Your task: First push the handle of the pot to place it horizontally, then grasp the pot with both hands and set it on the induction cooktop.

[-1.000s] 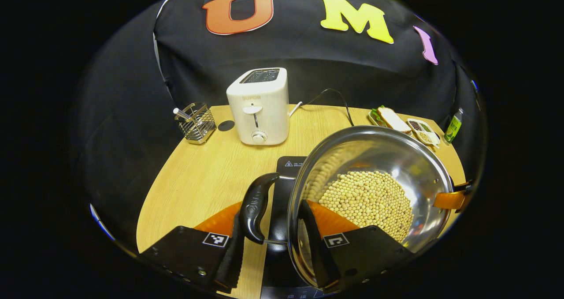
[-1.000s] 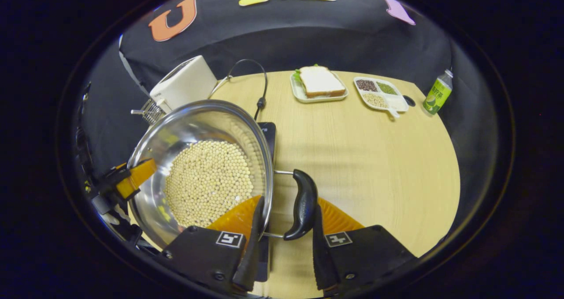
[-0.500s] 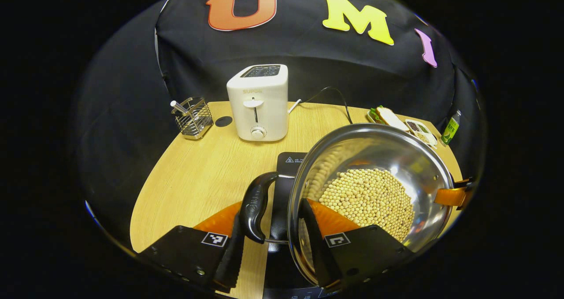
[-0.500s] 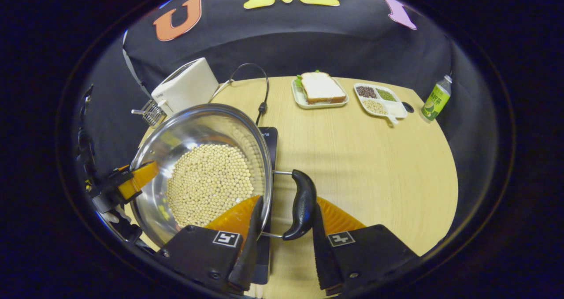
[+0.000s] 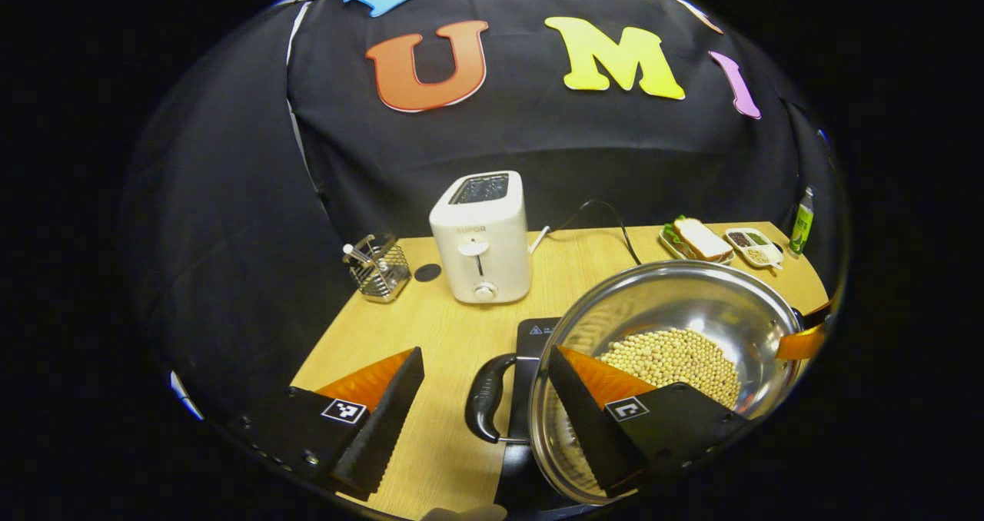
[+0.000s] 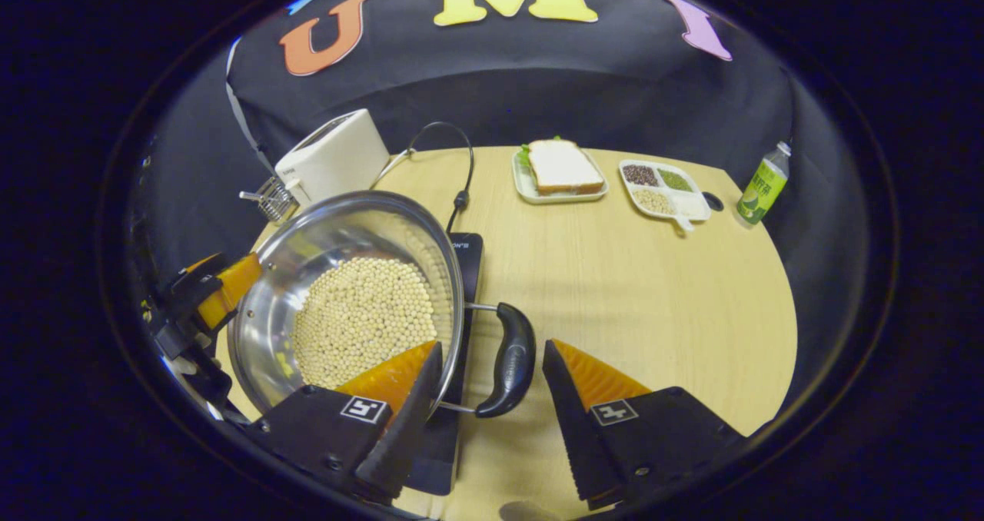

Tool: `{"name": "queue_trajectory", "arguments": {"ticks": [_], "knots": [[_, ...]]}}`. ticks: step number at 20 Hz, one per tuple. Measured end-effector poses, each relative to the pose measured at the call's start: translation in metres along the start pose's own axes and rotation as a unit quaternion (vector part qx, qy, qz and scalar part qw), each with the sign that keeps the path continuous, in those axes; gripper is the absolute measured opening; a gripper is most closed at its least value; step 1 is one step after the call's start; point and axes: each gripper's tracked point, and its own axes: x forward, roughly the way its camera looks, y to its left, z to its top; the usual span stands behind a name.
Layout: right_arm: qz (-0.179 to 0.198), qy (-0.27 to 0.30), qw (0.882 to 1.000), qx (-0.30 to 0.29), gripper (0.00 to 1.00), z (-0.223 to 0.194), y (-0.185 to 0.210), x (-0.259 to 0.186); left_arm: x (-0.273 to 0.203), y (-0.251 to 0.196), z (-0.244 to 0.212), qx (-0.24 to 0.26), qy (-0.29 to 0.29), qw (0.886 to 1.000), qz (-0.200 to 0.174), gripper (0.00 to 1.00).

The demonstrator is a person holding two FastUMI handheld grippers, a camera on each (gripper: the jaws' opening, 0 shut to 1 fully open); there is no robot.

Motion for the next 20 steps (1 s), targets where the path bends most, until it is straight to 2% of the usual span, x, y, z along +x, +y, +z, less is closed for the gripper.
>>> {"name": "queue_trajectory", "arguments": {"ticks": [1, 3, 4, 7, 8, 9, 10, 12, 14, 15, 16, 17, 20], "knots": [[0.003, -0.009, 1.000, -0.006, 0.91, 0.003, 0.000, -0.004, -0.003, 0.004, 0.002, 0.000, -0.004, 1.000, 0.007, 0.97], [0.004, -0.026, 0.999, -0.020, 0.91, 0.011, -0.005, -0.016, -0.012, 0.010, 0.008, 0.004, -0.013, 1.000, 0.022, 0.97], [0.001, -0.038, 0.999, -0.029, 0.87, 0.016, -0.009, -0.023, -0.018, 0.012, 0.011, 0.005, -0.017, 0.999, 0.027, 0.96], [-0.007, -0.069, 0.996, -0.052, 0.91, 0.026, -0.021, -0.047, -0.037, 0.011, 0.022, 0.006, -0.036, 0.999, 0.035, 0.97], [-0.007, -0.078, 0.995, -0.054, 0.87, 0.029, -0.026, -0.056, -0.045, 0.010, 0.027, 0.008, -0.043, 0.998, 0.036, 0.97], [-0.008, -0.084, 0.995, -0.051, 0.91, 0.032, -0.031, -0.064, -0.053, 0.008, 0.032, 0.010, -0.052, 0.998, 0.038, 0.97], [-0.008, -0.091, 0.995, -0.049, 0.87, 0.034, -0.036, -0.072, -0.062, 0.004, 0.040, 0.014, -0.061, 0.997, 0.037, 0.96], [-0.007, -0.104, 0.994, -0.043, 0.91, 0.039, -0.046, -0.089, -0.080, -0.004, 0.050, 0.019, -0.074, 0.996, 0.038, 0.96], [-0.007, -0.121, 0.992, -0.042, 0.91, 0.042, -0.056, -0.107, -0.107, -0.019, 0.066, 0.013, -0.093, 0.995, 0.029, 0.96], [-0.005, -0.130, 0.991, -0.043, 0.88, 0.043, -0.059, -0.119, -0.119, -0.024, 0.073, 0.010, -0.103, 0.994, 0.029, 0.96], [-0.005, -0.143, 0.989, -0.043, 0.90, 0.046, -0.064, -0.131, -0.133, -0.031, 0.080, 0.005, -0.114, 0.993, 0.027, 0.96], [-0.006, -0.157, 0.987, -0.043, 0.87, 0.050, -0.070, -0.146, -0.145, -0.040, 0.087, -0.001, -0.124, 0.992, 0.019, 0.96], [-0.007, -0.207, 0.977, -0.042, 0.87, 0.064, -0.088, -0.199, -0.190, -0.072, 0.112, 0.002, -0.162, 0.987, -0.001, 0.96]]}}
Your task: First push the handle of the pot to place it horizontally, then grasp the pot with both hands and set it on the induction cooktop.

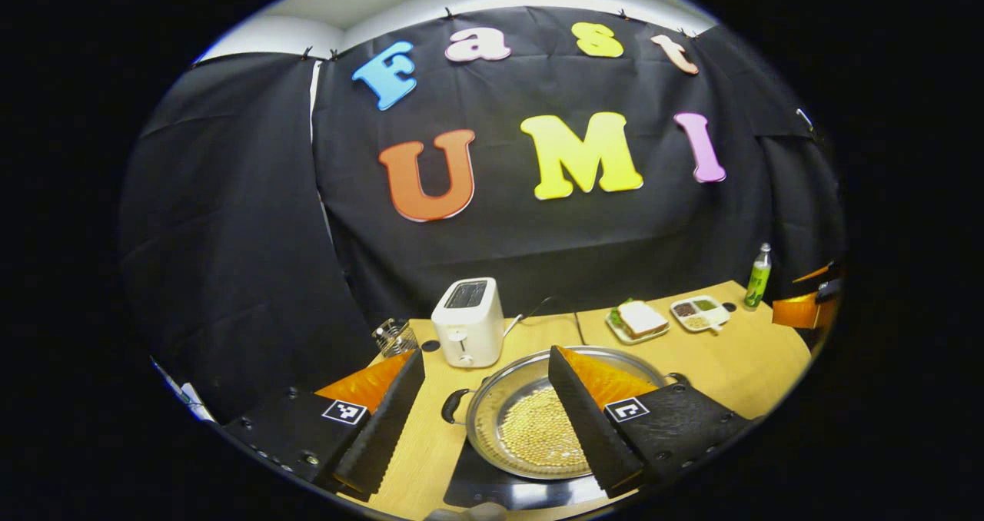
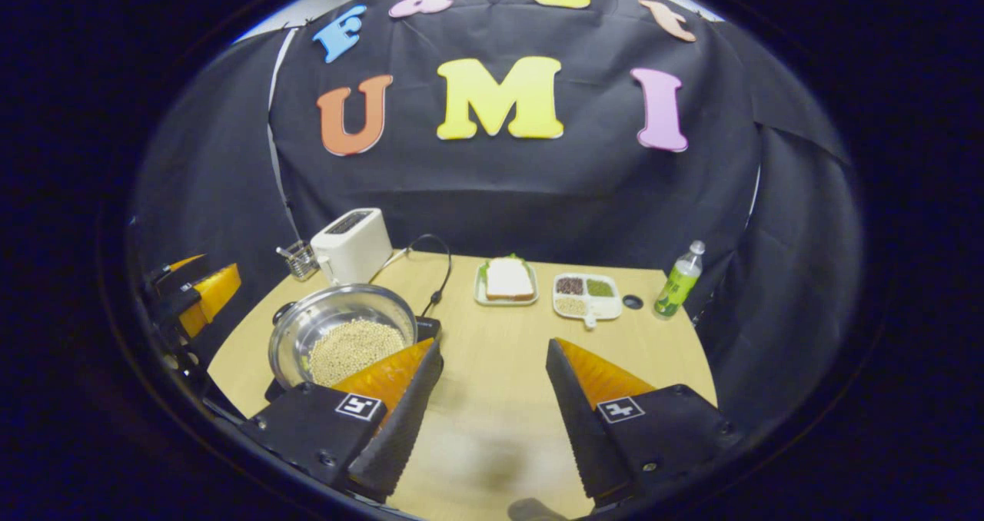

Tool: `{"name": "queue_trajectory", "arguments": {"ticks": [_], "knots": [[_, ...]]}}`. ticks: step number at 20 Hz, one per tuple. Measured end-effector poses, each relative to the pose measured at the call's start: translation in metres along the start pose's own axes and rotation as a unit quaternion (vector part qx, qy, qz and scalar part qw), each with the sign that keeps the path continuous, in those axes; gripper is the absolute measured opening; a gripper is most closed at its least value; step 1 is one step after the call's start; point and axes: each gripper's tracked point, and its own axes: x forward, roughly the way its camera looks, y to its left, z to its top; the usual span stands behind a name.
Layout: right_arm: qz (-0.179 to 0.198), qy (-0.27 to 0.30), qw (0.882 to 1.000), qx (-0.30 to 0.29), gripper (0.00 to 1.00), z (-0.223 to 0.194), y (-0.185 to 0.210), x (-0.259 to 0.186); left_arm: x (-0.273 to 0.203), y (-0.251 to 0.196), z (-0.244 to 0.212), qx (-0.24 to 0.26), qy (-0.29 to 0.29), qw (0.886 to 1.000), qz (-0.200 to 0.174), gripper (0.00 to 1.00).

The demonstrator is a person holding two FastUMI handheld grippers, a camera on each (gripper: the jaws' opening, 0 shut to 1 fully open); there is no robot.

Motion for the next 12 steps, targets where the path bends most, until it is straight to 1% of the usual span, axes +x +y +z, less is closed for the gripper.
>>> {"name": "queue_trajectory", "arguments": {"ticks": [2, 3, 4, 6, 7, 10, 12], "knots": [[0.001, -0.030, 0.999, 0.012, 0.92, 0.023, -0.014, -0.030, -0.024, -0.027, 0.024, -0.011, -0.027, 0.999, -0.019, 0.96], [-0.007, -0.042, 0.999, 0.012, 0.95, 0.032, -0.026, -0.044, -0.034, -0.036, 0.034, -0.017, -0.035, 0.999, -0.024, 0.96], [-0.014, -0.057, 0.998, 0.009, 0.95, 0.042, -0.037, -0.058, -0.044, -0.044, 0.045, -0.020, -0.044, 0.998, -0.027, 0.96], [-0.011, -0.077, 0.997, 0.014, 0.95, 0.054, -0.047, -0.085, -0.064, -0.061, 0.069, -0.026, -0.059, 0.997, -0.035, 0.96], [-0.011, -0.086, 0.996, 0.017, 0.96, 0.059, -0.053, -0.096, -0.072, -0.075, 0.086, -0.027, -0.071, 0.996, -0.051, 0.96], [-0.035, -0.123, 0.992, 0.001, 0.97, 0.076, -0.081, -0.129, -0.100, -0.097, 0.119, -0.043, -0.099, 0.992, -0.069, 0.96], [-0.045, -0.143, 0.989, -0.012, 0.97, 0.087, -0.091, -0.151, -0.113, -0.111, 0.131, -0.050, -0.105, 0.990, -0.082, 0.96]]}}
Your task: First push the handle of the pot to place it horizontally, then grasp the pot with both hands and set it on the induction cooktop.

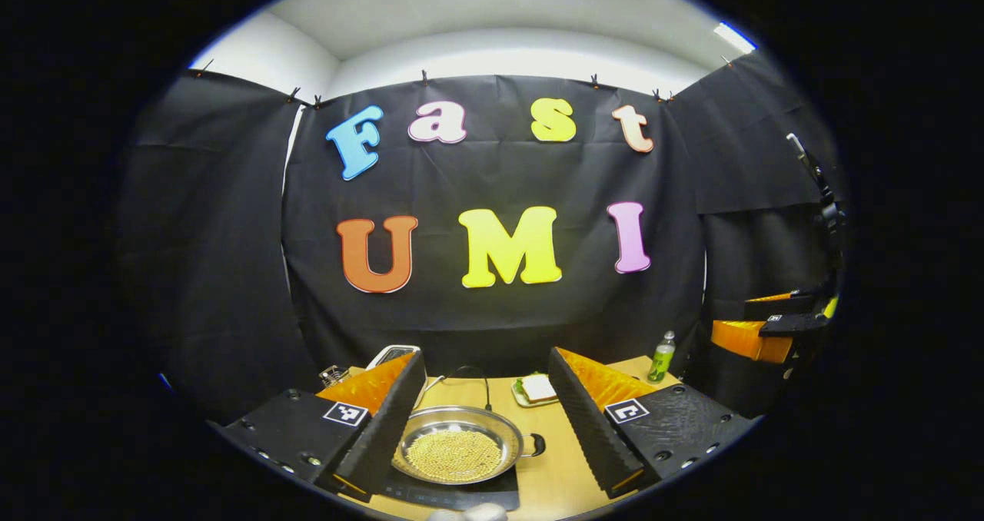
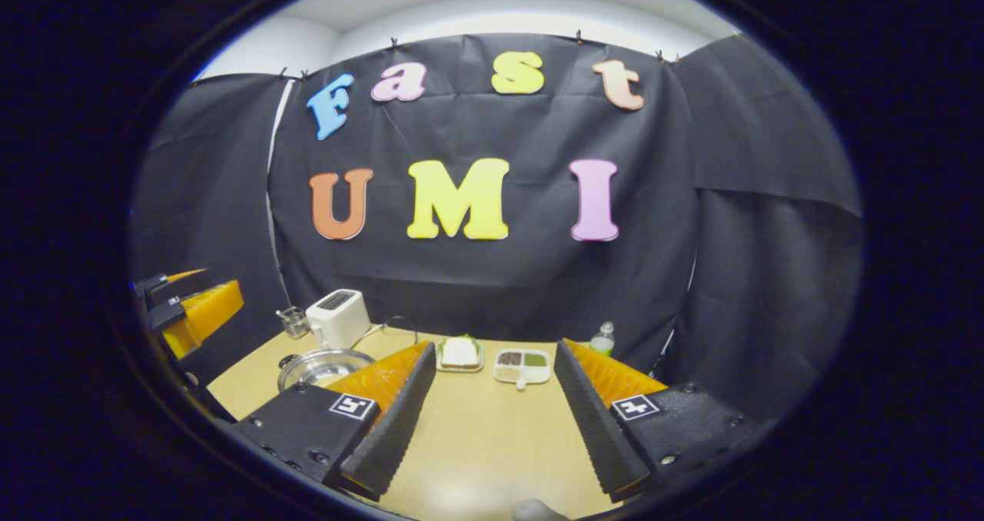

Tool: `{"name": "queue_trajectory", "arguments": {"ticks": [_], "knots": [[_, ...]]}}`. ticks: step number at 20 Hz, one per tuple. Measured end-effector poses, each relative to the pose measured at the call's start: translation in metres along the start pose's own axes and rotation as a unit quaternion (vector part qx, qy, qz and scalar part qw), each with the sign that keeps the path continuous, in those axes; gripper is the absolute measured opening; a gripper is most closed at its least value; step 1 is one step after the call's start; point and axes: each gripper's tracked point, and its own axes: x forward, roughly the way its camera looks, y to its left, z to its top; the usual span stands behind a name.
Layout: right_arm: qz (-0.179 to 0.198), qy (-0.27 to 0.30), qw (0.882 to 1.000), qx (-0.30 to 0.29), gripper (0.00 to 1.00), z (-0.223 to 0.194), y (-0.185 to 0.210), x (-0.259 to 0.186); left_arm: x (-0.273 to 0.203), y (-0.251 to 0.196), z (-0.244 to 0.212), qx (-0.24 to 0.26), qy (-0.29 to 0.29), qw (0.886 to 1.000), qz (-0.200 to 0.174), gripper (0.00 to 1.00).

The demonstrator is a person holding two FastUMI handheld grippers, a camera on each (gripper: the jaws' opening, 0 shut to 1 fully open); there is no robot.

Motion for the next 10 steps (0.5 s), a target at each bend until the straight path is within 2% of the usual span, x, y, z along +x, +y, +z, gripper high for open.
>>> {"name": "queue_trajectory", "arguments": {"ticks": [5, 10], "knots": [[-0.029, -0.044, 0.999, 0.005, 0.97, 0.027, -0.028, -0.026, -0.008, -0.033, 0.027, -0.015, -0.017, 0.999, -0.024, 0.96], [-0.042, -0.061, 0.997, 0.010, 0.98, 0.042, -0.047, -0.044, -0.008, -0.042, 0.031, -0.021, -0.011, 0.999, -0.023, 0.96]]}}
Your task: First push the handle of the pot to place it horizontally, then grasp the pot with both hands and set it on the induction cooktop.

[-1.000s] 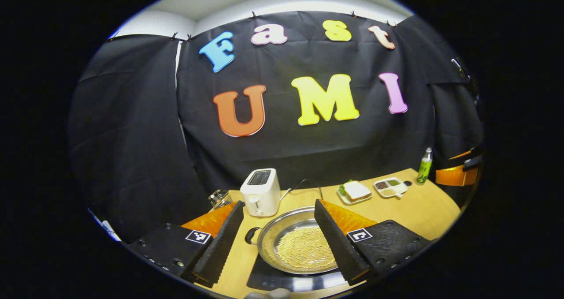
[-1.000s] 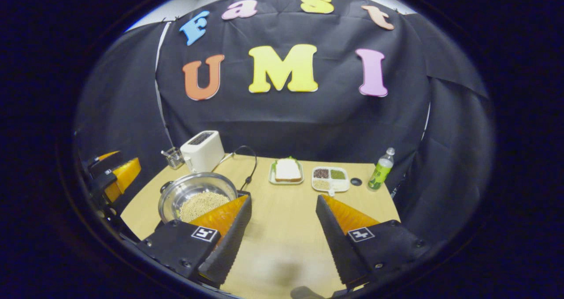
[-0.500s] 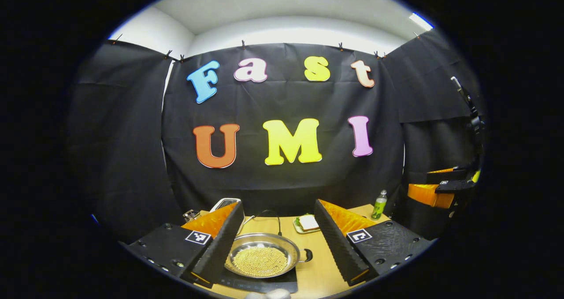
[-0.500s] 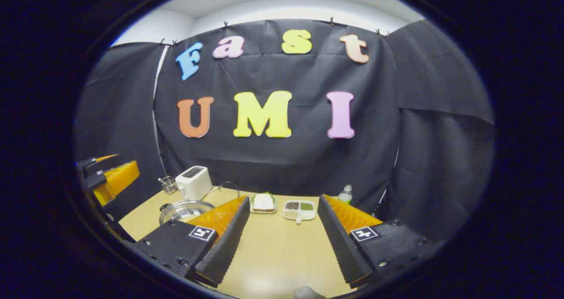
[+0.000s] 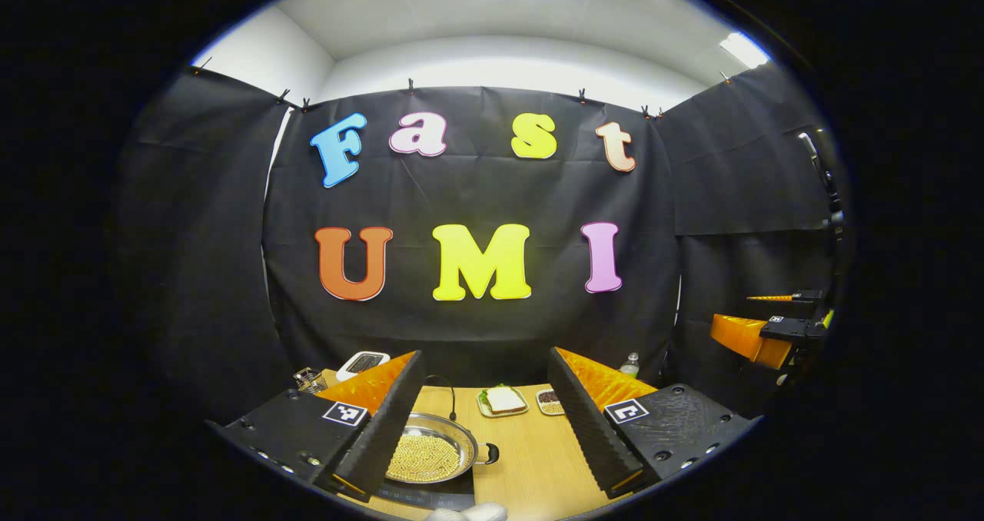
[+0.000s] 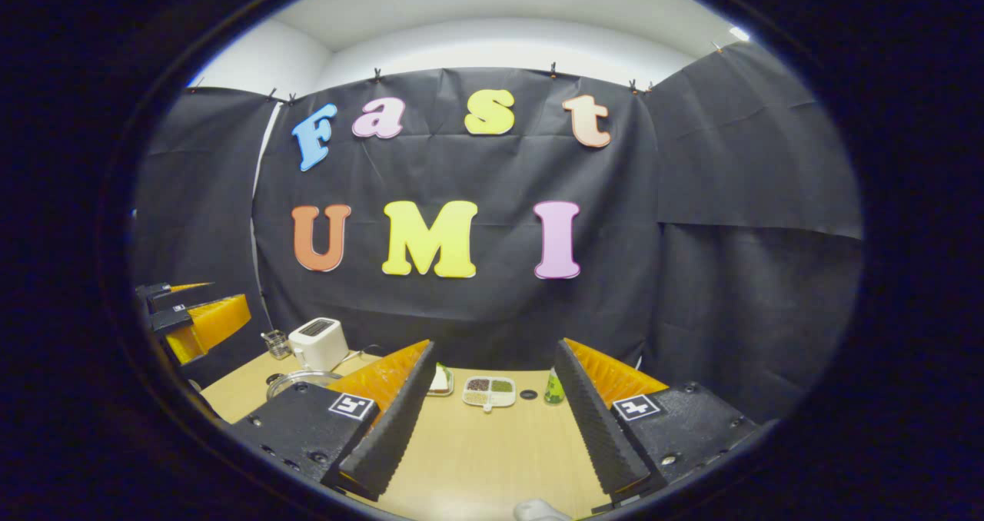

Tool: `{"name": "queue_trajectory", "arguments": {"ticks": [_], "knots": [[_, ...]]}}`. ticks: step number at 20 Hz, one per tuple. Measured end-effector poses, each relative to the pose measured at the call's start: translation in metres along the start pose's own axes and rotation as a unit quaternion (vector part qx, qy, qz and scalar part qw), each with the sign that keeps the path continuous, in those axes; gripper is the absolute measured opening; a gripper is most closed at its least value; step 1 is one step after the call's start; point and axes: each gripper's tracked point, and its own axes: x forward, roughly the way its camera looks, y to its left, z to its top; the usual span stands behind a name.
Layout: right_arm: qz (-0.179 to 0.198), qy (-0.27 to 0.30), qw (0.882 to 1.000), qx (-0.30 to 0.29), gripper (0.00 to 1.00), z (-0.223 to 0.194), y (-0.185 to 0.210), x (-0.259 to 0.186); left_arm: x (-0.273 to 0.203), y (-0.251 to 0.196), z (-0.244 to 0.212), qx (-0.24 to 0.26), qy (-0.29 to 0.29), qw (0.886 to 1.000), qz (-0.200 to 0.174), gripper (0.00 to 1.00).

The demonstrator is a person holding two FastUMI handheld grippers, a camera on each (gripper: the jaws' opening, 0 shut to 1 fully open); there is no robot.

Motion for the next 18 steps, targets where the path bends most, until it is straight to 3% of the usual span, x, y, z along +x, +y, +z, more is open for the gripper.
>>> {"name": "queue_trajectory", "arguments": {"ticks": [18], "knots": [[-0.034, -0.010, 0.999, 0.012, 0.97, 0.008, -0.032, -0.011, -0.008, 0.018, 0.010, 0.004, -0.018, 1.000, 0.023, 0.96]]}}
